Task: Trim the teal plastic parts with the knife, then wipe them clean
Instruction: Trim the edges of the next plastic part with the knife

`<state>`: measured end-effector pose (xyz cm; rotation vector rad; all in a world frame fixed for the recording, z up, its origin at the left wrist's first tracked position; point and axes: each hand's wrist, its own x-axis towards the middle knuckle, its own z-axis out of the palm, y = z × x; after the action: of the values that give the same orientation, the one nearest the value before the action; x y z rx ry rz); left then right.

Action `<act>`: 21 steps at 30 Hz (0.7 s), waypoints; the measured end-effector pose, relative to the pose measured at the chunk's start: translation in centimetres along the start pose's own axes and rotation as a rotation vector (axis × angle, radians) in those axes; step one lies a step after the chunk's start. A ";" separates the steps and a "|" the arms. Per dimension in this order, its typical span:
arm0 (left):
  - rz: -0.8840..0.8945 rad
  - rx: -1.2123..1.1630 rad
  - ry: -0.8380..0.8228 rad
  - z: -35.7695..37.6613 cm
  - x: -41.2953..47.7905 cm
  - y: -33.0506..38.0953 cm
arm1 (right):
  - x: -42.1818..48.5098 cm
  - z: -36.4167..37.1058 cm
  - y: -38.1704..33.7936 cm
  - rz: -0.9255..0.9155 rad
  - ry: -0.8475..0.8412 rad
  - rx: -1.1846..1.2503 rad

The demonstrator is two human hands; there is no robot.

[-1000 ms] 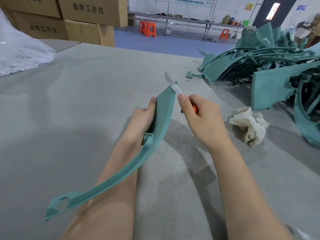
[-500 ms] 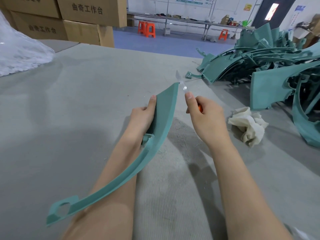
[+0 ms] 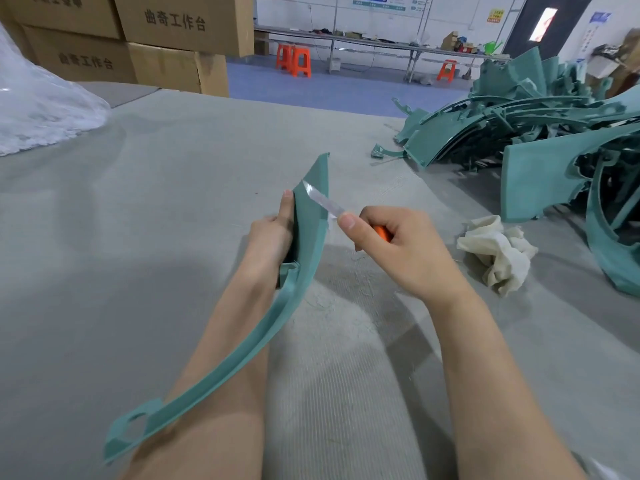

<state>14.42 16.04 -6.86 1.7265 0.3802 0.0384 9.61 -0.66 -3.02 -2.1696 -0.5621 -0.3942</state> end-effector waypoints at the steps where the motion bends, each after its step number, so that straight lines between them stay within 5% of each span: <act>1: 0.002 -0.003 -0.003 0.0 0.1 0.0 | 0.0 0.0 0.0 -0.005 -0.013 0.002; 21: 0.063 0.044 -0.058 0.7 -0.7 0.6 | 0.3 -0.3 0.8 0.123 0.165 -0.041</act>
<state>14.07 15.05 -6.26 1.7790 0.2861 0.0261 10.29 -1.21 -3.23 -2.1730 -0.3300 -0.5160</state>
